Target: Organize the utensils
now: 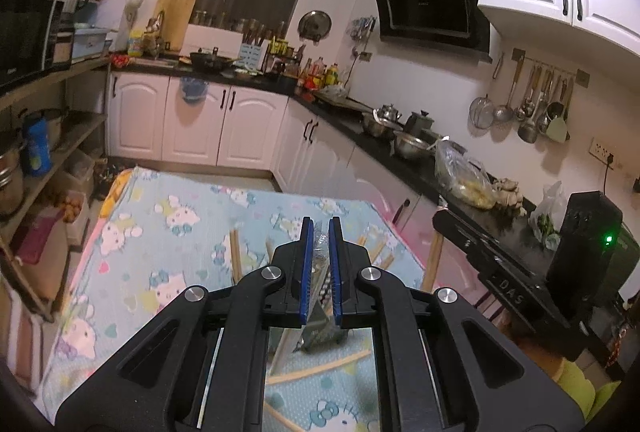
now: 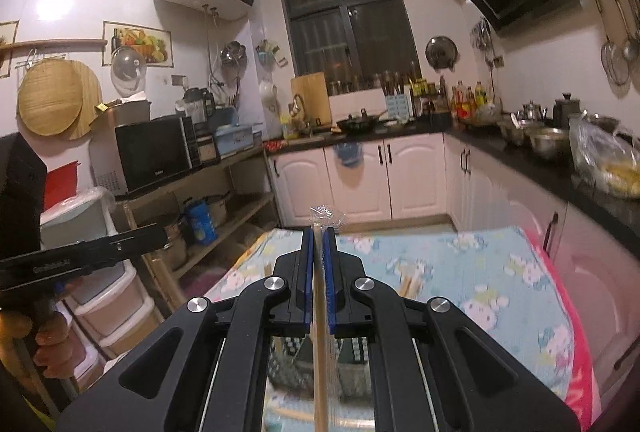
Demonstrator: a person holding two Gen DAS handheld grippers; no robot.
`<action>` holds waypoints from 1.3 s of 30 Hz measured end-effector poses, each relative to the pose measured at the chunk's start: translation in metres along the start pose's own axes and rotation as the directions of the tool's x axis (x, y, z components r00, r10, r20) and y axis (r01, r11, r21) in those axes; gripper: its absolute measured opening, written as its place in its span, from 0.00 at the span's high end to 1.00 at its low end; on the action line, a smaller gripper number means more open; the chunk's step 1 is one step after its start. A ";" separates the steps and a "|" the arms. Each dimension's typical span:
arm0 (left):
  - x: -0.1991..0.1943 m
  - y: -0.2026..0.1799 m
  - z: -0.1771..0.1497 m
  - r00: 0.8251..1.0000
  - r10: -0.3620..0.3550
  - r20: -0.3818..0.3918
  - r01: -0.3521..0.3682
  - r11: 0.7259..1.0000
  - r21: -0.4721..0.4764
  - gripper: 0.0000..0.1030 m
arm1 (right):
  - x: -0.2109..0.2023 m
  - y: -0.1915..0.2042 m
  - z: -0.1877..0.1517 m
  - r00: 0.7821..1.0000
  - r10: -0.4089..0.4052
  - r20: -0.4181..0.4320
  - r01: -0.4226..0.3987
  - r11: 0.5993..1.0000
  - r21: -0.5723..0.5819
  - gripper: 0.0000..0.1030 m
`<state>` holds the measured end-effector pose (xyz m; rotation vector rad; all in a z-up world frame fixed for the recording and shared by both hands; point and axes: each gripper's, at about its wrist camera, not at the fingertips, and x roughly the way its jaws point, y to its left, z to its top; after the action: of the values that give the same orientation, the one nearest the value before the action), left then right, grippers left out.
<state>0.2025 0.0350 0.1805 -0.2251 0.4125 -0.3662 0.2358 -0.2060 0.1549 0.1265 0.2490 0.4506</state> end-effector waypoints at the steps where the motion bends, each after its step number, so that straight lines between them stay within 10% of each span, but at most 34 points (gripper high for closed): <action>1: 0.001 0.000 0.004 1.000 0.002 0.008 -0.002 1.000 0.001 0.97 | 0.003 0.000 0.002 1.000 -0.007 0.006 0.007 1.000 -0.005 0.95; 20: 0.020 0.007 0.048 0.996 0.032 0.084 -0.032 0.999 -0.005 0.97 | 0.049 -0.010 0.027 0.996 -0.059 0.064 0.060 0.998 -0.022 0.95; 39: 0.063 0.028 0.004 0.997 0.069 0.039 -0.067 0.996 -0.064 0.97 | 0.088 -0.028 0.012 0.985 -0.121 0.127 0.122 0.993 -0.003 0.95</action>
<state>0.2664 0.0369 0.1541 -0.2786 0.3903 -0.2814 0.3271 -0.1926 0.1430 0.1284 0.1291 0.3212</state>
